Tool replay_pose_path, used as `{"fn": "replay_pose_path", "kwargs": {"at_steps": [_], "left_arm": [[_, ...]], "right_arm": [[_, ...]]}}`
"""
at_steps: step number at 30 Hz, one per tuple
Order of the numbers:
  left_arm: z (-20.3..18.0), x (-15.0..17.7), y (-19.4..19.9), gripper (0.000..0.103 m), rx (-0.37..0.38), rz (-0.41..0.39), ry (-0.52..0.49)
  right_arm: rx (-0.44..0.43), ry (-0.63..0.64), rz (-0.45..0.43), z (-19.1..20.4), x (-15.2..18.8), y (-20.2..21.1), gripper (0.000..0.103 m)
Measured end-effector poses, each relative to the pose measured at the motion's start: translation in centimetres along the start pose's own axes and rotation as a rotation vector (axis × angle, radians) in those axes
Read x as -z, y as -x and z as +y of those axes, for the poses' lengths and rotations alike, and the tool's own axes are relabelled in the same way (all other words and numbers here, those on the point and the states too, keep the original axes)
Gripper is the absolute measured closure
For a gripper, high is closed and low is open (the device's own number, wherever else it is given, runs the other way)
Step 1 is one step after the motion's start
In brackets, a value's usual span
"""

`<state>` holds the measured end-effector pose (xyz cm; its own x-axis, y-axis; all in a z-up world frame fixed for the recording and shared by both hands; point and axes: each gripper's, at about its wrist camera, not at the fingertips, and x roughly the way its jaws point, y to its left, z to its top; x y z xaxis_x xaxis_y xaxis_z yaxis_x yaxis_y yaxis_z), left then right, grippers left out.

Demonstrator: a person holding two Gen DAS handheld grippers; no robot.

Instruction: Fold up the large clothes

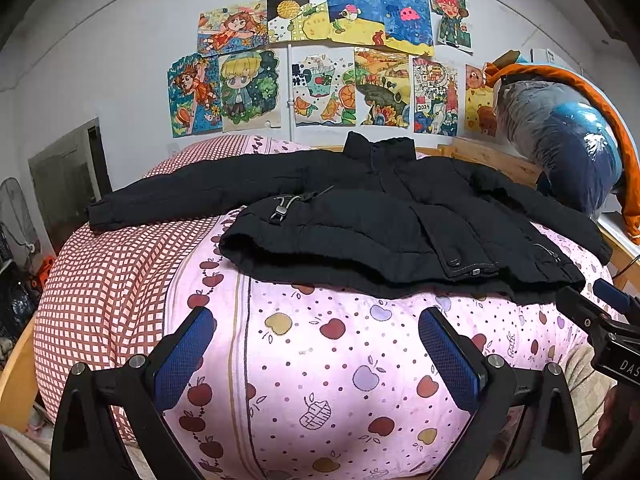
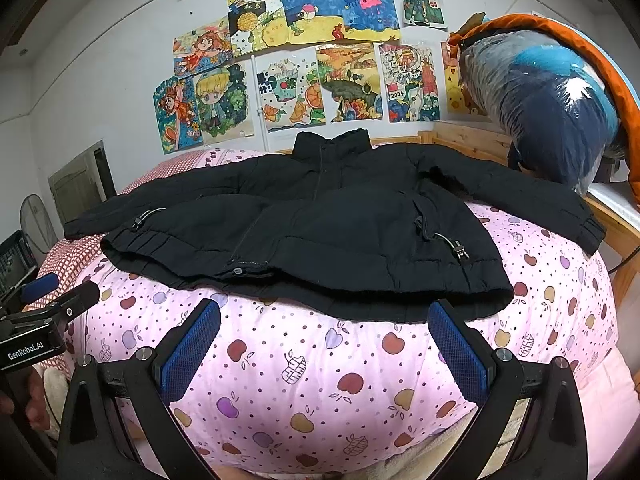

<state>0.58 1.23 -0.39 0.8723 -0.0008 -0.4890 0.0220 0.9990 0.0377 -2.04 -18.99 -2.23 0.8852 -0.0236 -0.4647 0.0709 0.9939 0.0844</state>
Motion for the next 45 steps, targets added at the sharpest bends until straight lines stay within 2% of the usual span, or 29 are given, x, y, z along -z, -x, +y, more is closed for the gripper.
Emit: {"fn": "replay_pose_path", "kwargs": {"at_steps": [45], "left_arm": [[-0.1, -0.1, 0.1, 0.0, -0.004, -0.005, -0.001]], "right_arm": [[-0.005, -0.009, 0.016, 0.3, 1.0, -0.3, 0.001]]}}
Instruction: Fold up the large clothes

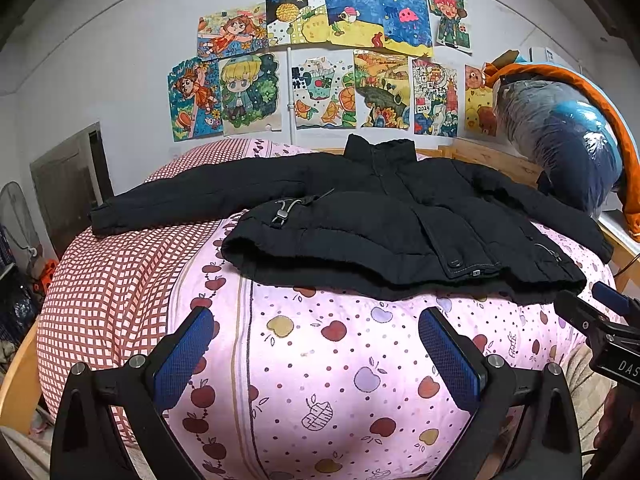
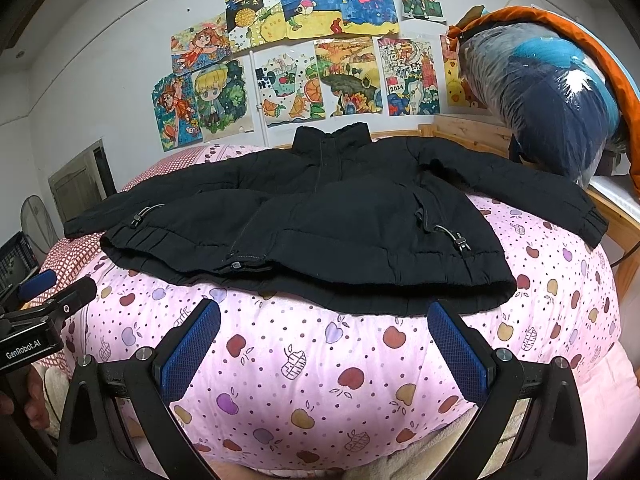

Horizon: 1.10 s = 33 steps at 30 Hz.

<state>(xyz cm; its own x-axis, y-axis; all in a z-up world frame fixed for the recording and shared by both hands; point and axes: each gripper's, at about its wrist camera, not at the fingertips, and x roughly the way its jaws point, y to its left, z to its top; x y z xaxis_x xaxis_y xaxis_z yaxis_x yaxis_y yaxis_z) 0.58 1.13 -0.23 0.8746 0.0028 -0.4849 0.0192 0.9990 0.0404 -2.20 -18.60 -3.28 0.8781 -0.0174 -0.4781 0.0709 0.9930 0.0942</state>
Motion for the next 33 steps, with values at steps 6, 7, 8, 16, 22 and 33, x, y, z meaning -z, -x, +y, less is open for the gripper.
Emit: {"fn": "replay_pose_path", "kwargs": {"at_steps": [6, 7, 8, 16, 22, 33], "left_arm": [[0.1, -0.1, 0.0, 0.0, -0.003, -0.003, 0.001], [0.1, -0.1, 0.0, 0.0, -0.004, -0.003, 0.001], [0.1, -0.2, 0.0, 0.0, -0.003, -0.002, 0.001], [0.1, -0.4, 0.0, 0.0, -0.02, 0.01, -0.008], [1.2, -1.4, -1.2, 0.0, -0.018, 0.051, 0.051], [0.7, -5.3, -0.7, 0.0, 0.084, 0.098, -0.061]], "right_arm": [[-0.001, 0.001, 0.004, -0.1, -0.1, -0.1, 0.001], [0.001, 0.0, 0.006, -0.1, 0.0, -0.1, 0.001], [0.001, 0.0, 0.009, -0.1, 0.0, -0.1, 0.001], [0.01, -0.005, 0.05, -0.2, -0.2, -0.5, 0.001], [0.067, 0.053, 0.126, 0.4, -1.1, -1.3, 0.001], [0.193, 0.15, 0.107, 1.5, -4.3, 1.3, 0.001]]}}
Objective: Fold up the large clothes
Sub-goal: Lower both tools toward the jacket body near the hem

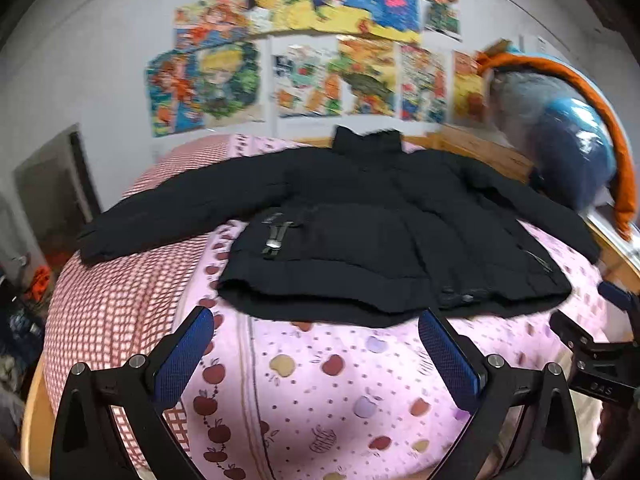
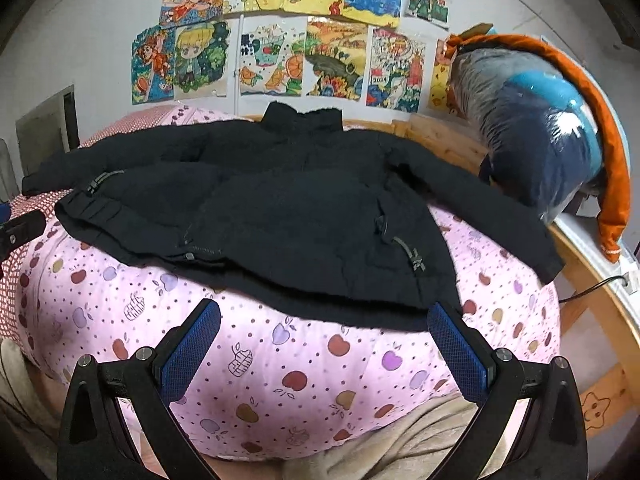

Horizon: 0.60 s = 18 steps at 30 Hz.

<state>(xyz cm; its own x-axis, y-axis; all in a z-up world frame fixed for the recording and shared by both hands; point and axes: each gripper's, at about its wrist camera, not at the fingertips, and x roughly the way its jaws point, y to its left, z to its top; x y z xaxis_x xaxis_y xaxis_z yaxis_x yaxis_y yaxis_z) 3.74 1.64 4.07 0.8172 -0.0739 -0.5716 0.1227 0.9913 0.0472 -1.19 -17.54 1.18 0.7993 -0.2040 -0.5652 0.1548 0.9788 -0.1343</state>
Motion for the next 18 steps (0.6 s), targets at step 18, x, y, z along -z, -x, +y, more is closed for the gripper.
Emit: {"fn": "replay_pose_path", "kwargs": {"at_steps": [18], "left_arm": [[-1.8, -8.6, 4.9, 0.0, 0.14, -0.042, -0.126]], "right_arm": [[0.03, 0.251, -0.101, -2.3, -8.3, 12.1, 0.001]]}}
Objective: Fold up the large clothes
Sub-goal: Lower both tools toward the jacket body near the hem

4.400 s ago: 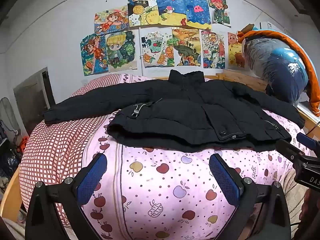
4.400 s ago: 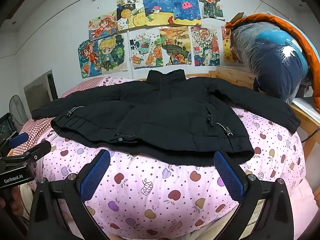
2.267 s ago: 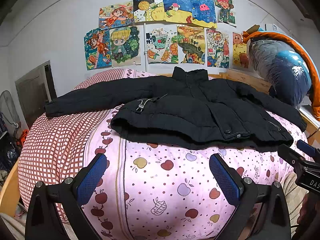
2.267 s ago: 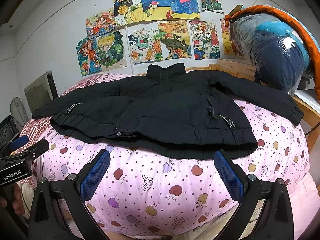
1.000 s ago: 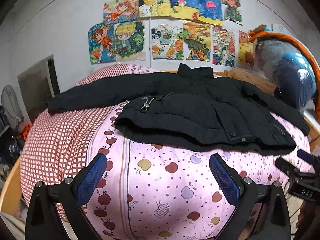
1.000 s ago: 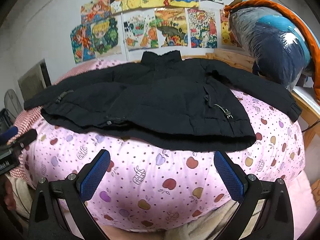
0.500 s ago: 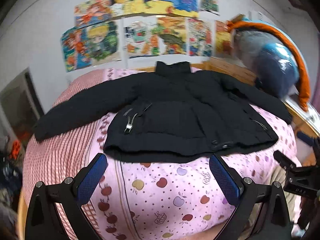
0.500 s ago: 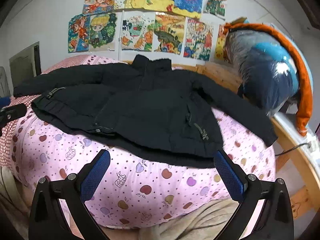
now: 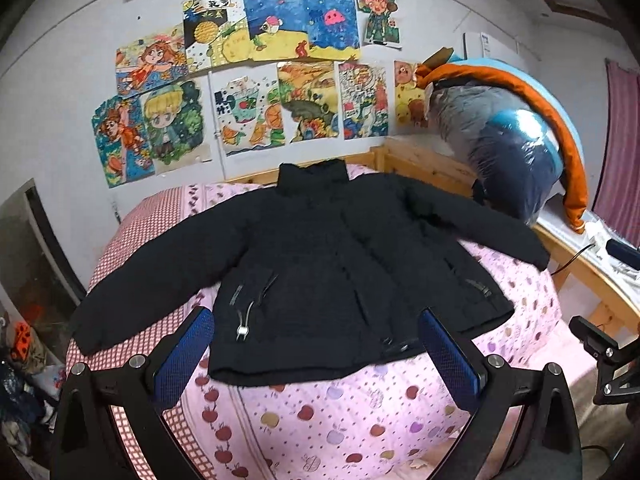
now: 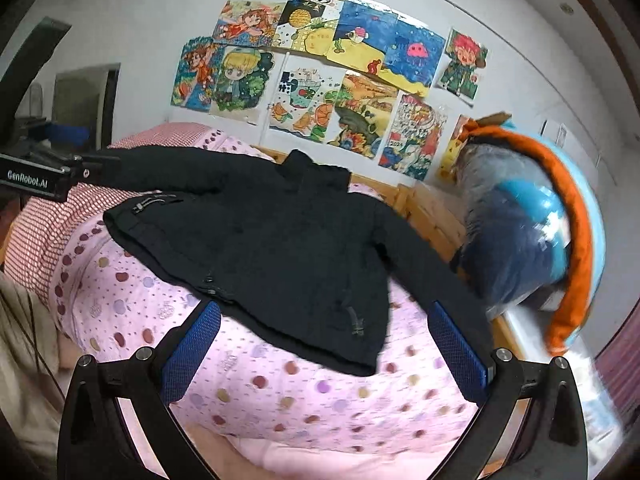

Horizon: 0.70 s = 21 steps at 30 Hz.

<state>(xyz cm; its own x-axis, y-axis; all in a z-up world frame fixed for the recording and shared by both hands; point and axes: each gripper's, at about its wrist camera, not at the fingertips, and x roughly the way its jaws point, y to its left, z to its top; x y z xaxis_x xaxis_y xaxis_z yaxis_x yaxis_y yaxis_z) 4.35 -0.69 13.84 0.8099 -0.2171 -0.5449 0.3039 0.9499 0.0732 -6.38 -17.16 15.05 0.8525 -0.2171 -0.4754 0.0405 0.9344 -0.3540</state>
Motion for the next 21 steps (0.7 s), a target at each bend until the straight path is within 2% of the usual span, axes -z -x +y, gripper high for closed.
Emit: {"fn": "replay_pose_path", "kwargs": {"at_steps": [6, 11, 16, 21], "left_arm": [[0.0, -3.3, -0.4, 0.0, -0.056, -0.046, -0.042], [0.5, -5.5, -1.7, 0.0, -0.119, -0.089, -0.033], [1.4, -7.5, -4.2, 0.0, -0.149, -0.116, -0.035], [2.7, -9.1, -7.9, 0.0, -0.147, -0.111, -0.046]], "right_arm": [[0.118, 0.154, -0.022, -0.5, -3.9, 1.3, 0.001], [0.103, 0.191, 0.017, -1.7, -8.3, -0.6, 0.001], [0.06, 0.109, 0.043, -3.2, -12.2, -7.1, 0.001], [0.045, 0.013, 0.053, -4.4, -12.7, -13.9, 0.001]]}}
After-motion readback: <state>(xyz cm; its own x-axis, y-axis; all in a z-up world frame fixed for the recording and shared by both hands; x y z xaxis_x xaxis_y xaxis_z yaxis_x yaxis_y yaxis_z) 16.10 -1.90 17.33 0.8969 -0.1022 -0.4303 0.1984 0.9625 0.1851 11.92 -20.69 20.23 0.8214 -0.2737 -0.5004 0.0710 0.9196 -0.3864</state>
